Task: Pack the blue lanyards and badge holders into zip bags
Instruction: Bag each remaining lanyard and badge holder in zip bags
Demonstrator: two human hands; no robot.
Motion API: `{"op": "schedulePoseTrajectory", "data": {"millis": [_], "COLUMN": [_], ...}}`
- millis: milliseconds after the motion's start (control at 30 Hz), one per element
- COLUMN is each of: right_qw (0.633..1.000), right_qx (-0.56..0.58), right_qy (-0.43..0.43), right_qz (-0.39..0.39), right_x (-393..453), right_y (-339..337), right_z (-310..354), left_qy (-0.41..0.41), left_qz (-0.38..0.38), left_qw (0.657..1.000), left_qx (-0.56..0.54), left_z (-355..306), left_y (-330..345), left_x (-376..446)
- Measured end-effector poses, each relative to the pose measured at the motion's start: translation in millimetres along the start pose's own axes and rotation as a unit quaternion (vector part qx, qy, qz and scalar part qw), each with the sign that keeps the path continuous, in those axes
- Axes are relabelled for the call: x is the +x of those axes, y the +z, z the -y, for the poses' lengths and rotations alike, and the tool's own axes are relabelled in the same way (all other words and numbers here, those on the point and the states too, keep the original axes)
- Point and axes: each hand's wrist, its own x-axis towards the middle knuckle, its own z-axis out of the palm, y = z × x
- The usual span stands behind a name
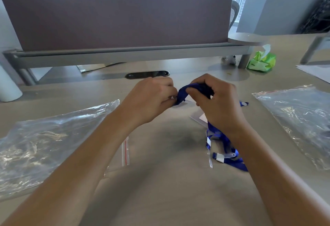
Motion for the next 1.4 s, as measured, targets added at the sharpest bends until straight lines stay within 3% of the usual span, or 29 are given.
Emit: {"op": "schedulePoseTrajectory", "data": {"millis": [167, 333, 600, 767, 933, 1100, 1267, 1400], "right_qw": [0.991, 0.974, 0.965, 0.968, 0.977, 0.991, 0.997, 0.993], "right_qx": [0.106, 0.165, 0.173, 0.118, 0.034, -0.003, -0.018, -0.053], "right_qy": [0.072, 0.125, 0.136, 0.140, 0.113, 0.050, -0.055, -0.108], "right_qz": [0.033, 0.090, 0.144, 0.172, 0.177, 0.124, 0.059, 0.015], "right_x": [8.8, 11.7, 6.3, -1.5, -8.7, -10.9, -12.2, -9.9], "right_y": [-13.1, -20.6, -7.3, 9.2, 19.1, 20.1, 17.7, 15.4], "right_z": [-5.7, -14.6, -14.6, -8.4, -0.3, 6.5, 8.5, 6.1], "left_qy": [-0.049, -0.126, -0.264, -0.339, -0.358, -0.301, -0.230, -0.148], "left_qz": [0.049, 0.095, -0.087, -0.154, -0.223, -0.240, -0.150, -0.068], "left_qw": [0.983, 0.917, 0.803, 0.775, 0.812, 0.900, 0.960, 0.987], "left_qx": [-0.170, -0.365, -0.528, -0.511, -0.403, -0.202, -0.050, -0.004], "left_z": [-0.3, -4.4, 14.5, 23.6, 28.3, 34.4, 29.4, 9.9], "left_y": [-7.9, -23.0, -13.9, -9.0, -8.9, -4.2, 7.6, 9.0], "left_x": [1.5, 0.1, -1.4, -3.2, -4.9, -8.8, -9.4, -3.2]}}
